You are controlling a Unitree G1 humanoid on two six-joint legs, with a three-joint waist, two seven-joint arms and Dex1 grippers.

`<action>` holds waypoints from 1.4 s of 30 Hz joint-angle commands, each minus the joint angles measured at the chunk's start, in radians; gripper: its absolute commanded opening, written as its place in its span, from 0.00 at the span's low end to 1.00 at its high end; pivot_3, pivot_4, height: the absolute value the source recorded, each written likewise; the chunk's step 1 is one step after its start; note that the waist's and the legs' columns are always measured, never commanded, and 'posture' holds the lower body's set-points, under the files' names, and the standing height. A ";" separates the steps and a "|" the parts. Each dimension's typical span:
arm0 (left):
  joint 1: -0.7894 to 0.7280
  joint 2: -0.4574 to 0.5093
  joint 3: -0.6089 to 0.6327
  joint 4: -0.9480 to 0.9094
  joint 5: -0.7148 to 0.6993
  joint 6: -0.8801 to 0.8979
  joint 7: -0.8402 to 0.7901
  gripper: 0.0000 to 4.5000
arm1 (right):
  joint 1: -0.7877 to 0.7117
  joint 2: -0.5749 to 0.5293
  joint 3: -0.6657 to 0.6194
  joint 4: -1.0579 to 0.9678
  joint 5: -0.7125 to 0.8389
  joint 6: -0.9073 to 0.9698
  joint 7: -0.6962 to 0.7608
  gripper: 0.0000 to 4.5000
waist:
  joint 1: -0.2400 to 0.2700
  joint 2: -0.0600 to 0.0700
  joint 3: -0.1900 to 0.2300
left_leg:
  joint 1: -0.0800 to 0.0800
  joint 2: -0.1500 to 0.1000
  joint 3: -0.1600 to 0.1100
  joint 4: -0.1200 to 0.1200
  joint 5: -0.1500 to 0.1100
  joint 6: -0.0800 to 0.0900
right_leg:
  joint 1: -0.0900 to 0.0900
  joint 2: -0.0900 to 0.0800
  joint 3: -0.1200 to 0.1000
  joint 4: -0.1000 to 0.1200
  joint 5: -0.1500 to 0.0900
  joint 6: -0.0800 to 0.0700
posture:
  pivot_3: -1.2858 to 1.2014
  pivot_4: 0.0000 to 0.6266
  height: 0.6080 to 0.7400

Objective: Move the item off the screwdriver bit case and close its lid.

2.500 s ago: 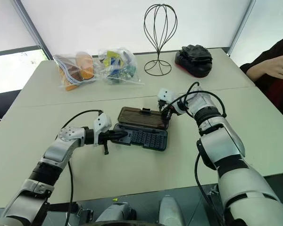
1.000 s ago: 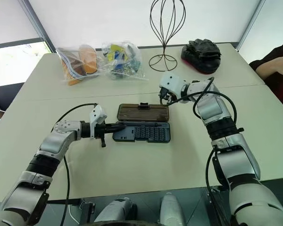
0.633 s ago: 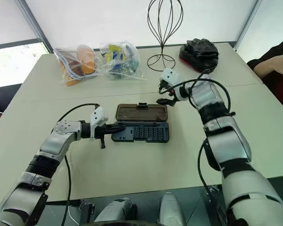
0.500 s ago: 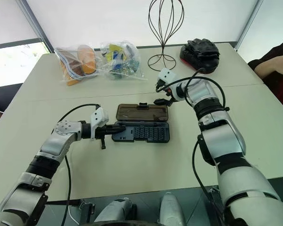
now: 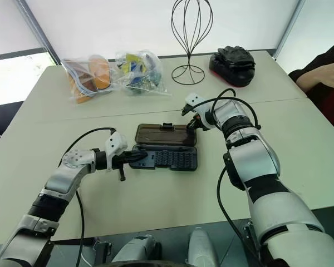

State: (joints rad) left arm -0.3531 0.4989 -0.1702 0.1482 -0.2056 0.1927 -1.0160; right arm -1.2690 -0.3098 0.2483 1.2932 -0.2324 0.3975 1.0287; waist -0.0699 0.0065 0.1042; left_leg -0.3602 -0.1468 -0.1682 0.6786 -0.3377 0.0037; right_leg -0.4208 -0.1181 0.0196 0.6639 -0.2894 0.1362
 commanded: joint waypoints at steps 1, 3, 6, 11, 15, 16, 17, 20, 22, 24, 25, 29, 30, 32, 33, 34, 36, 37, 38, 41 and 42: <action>0.033 0.004 -0.019 -0.003 0.019 0.037 0.011 0.00 | 0.051 0.041 0.014 0.039 -0.021 -0.008 0.012 0.00 | -0.003 0.001 -0.001 | 0.003 0.000 0.001 -0.001 0.000 0.000 | 0.002 0.000 0.000 0.000 0.000 0.000 | 0.52 0.24 1.00; 0.038 0.005 -0.016 -0.011 0.015 0.046 0.017 0.00 | 0.065 0.035 0.032 0.028 -0.045 -0.090 0.010 0.00 | -0.003 0.001 -0.002 | 0.004 0.001 0.001 -0.002 0.000 0.000 | 0.003 0.000 0.001 -0.001 0.000 0.000 | 0.52 0.24 1.00; 0.045 0.009 -0.011 -0.017 0.008 0.057 0.018 0.00 | 0.082 0.021 0.062 0.005 -0.088 -0.250 -0.043 0.00 | -0.004 0.001 -0.004 | 0.005 0.001 0.001 -0.002 0.000 0.000 | 0.003 0.001 0.001 -0.001 0.000 0.000 | 0.52 0.24 1.00; 0.051 0.015 -0.004 -0.013 -0.004 0.078 0.003 0.00 | 0.084 -0.021 0.108 -0.048 -0.163 -0.558 -0.230 0.00 | -0.006 0.001 -0.004 | 0.010 0.001 0.002 0.000 0.000 0.000 | 0.009 0.002 0.002 -0.003 0.000 0.000 | 0.52 0.24 1.00; 0.041 0.020 -0.002 0.012 -0.010 0.081 -0.011 0.00 | 0.083 -0.068 0.117 -0.109 -0.191 -0.688 -0.305 0.00 | 0.001 0.003 -0.003 | 0.010 0.001 0.003 0.002 0.001 -0.002 | 0.010 0.003 0.003 -0.002 0.000 0.000 | 0.52 0.24 1.00; 0.037 0.022 -0.004 0.020 -0.008 0.078 -0.015 0.00 | 0.087 -0.077 0.114 -0.127 -0.189 -0.703 -0.315 0.00 | 0.001 0.004 -0.002 | 0.010 0.001 0.003 0.002 0.001 -0.002 | 0.010 0.003 0.003 -0.002 0.000 0.000 | 0.52 0.24 1.00; 0.034 0.022 -0.005 0.025 -0.007 0.077 -0.018 0.00 | 0.095 -0.086 0.108 -0.151 -0.185 -0.717 -0.320 0.00 | 0.002 0.004 -0.002 | 0.009 0.001 0.003 0.002 0.001 -0.002 | 0.009 0.003 0.003 -0.002 0.000 0.000 | 0.52 0.24 1.00; 0.025 0.022 -0.007 0.041 -0.006 0.074 -0.030 0.00 | 0.129 -0.110 0.093 -0.250 -0.173 -0.735 -0.338 0.00 | 0.005 0.004 -0.002 | 0.006 0.001 0.002 0.002 0.001 -0.002 | 0.007 0.003 0.002 -0.002 0.000 0.000 | 0.52 0.24 1.00; 0.019 0.021 -0.007 0.049 -0.007 0.075 -0.037 0.00 | 0.177 -0.131 0.085 -0.356 -0.170 -0.739 -0.347 0.00 | 0.009 0.004 -0.002 | 0.004 0.001 0.001 0.002 0.001 -0.002 | 0.005 0.002 0.002 -0.002 0.000 0.000 | 0.52 0.24 1.00; 0.014 0.018 -0.004 0.054 -0.015 0.082 -0.043 0.00 | 0.238 -0.151 0.082 -0.468 -0.168 -0.730 -0.345 0.00 | 0.014 0.004 -0.002 | 0.003 0.000 0.001 0.001 0.001 -0.002 | 0.004 0.002 0.002 -0.002 0.000 0.000 | 0.52 0.24 1.00; 0.012 0.016 0.000 0.052 -0.022 0.091 -0.045 0.00 | 0.269 -0.163 0.085 -0.525 -0.177 -0.732 -0.355 0.00 | 0.016 0.004 -0.002 | 0.003 0.000 0.001 0.001 0.001 -0.002 | 0.003 0.002 0.002 -0.002 0.000 0.000 | 0.52 0.24 1.00; 0.010 0.004 0.027 0.033 -0.075 0.146 -0.047 0.00 | 0.365 -0.195 0.091 -0.686 -0.194 -0.722 -0.385 0.00 | 0.023 0.004 -0.002 | 0.003 0.000 0.002 0.001 0.001 -0.001 | 0.002 0.002 0.003 -0.002 0.000 0.000 | 0.52 0.24 1.00; 0.010 0.002 0.034 0.028 -0.088 0.159 -0.047 0.00 | 0.378 -0.199 0.092 -0.707 -0.199 -0.719 -0.392 0.00 | 0.024 0.004 -0.002 | 0.003 0.000 0.002 0.001 0.001 -0.001 | 0.002 0.002 0.003 -0.002 0.000 0.000 | 0.52 0.24 1.00; 0.008 -0.011 0.060 0.004 -0.134 0.206 -0.041 0.00 | 0.397 -0.208 0.098 -0.732 -0.220 -0.725 -0.421 0.00 | 0.025 0.003 -0.002 | 0.002 0.000 0.003 0.000 0.001 -0.001 | 0.002 0.002 0.003 -0.002 0.000 0.000 | 0.52 0.24 1.00; 0.005 -0.020 0.078 -0.011 -0.163 0.235 -0.035 0.00 | 0.402 -0.212 0.101 -0.738 -0.228 -0.728 -0.430 0.00 | 0.026 0.004 -0.001 | 0.002 0.000 0.003 0.000 0.001 -0.001 | 0.002 0.002 0.003 -0.002 0.000 0.000 | 0.52 0.24 1.00; 0.001 -0.027 0.099 -0.030 -0.199 0.272 -0.031 0.00 | 0.406 -0.212 0.102 -0.740 -0.232 -0.727 -0.436 0.00 | 0.026 0.003 0.000 | 0.002 0.000 0.003 0.000 0.001 -0.001 | 0.002 0.002 0.003 -0.002 0.000 0.000 | 0.52 0.24 1.00; -0.006 -0.043 0.145 -0.073 -0.280 0.351 -0.023 0.00 | 0.410 -0.214 0.103 -0.740 -0.238 -0.730 -0.445 0.00 | 0.026 0.001 0.005 | 0.001 0.000 0.003 0.001 0.001 -0.001 | 0.001 0.002 0.003 -0.002 0.000 0.000 | 0.52 0.24 1.00; -0.009 -0.049 0.170 -0.099 -0.325 0.394 -0.018 0.00 | 0.411 -0.216 0.105 -0.739 -0.241 -0.735 -0.449 0.00 | 0.026 0.000 0.007 | 0.000 0.000 0.003 0.001 0.001 -0.001 | 0.000 0.002 0.003 -0.002 0.000 0.000 | 0.52 0.24 1.00; -0.012 -0.054 0.197 -0.127 -0.376 0.444 -0.011 0.00 | 0.412 -0.217 0.106 -0.737 -0.244 -0.739 -0.453 0.00 | 0.025 -0.001 0.008 | -0.002 0.000 0.003 0.002 0.001 -0.001 | -0.002 0.002 0.003 -0.002 0.000 0.000 | 0.52 0.24 1.00; -0.021 -0.063 0.274 -0.212 -0.515 0.566 0.022 0.00 | 0.412 -0.223 0.108 -0.729 -0.253 -0.751 -0.462 0.00 | 0.024 -0.001 0.009 | -0.008 0.000 0.003 0.003 0.001 -0.002 | -0.008 0.002 0.003 -0.001 0.000 0.000 | 0.52 0.24 1.00; -0.031 -0.068 0.302 -0.231 -0.552 0.591 0.043 0.00 | 0.412 -0.226 0.110 -0.727 -0.258 -0.758 -0.465 0.00 | 0.024 -0.001 0.009 | -0.009 0.001 0.003 0.003 0.001 -0.002 | -0.008 0.002 0.003 -0.001 0.000 0.000 | 0.52 0.24 1.00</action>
State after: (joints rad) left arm -0.3622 0.4325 0.0672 -0.0194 -0.6662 0.7309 -1.0010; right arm -0.8515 -0.5318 0.3579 0.5857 -0.4870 -0.3417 0.5849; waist -0.0462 0.0054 0.1128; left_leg -0.3690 -0.1463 -0.1656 0.6821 -0.3367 0.0020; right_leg -0.4292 -0.1160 0.0220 0.6625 -0.2894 0.1362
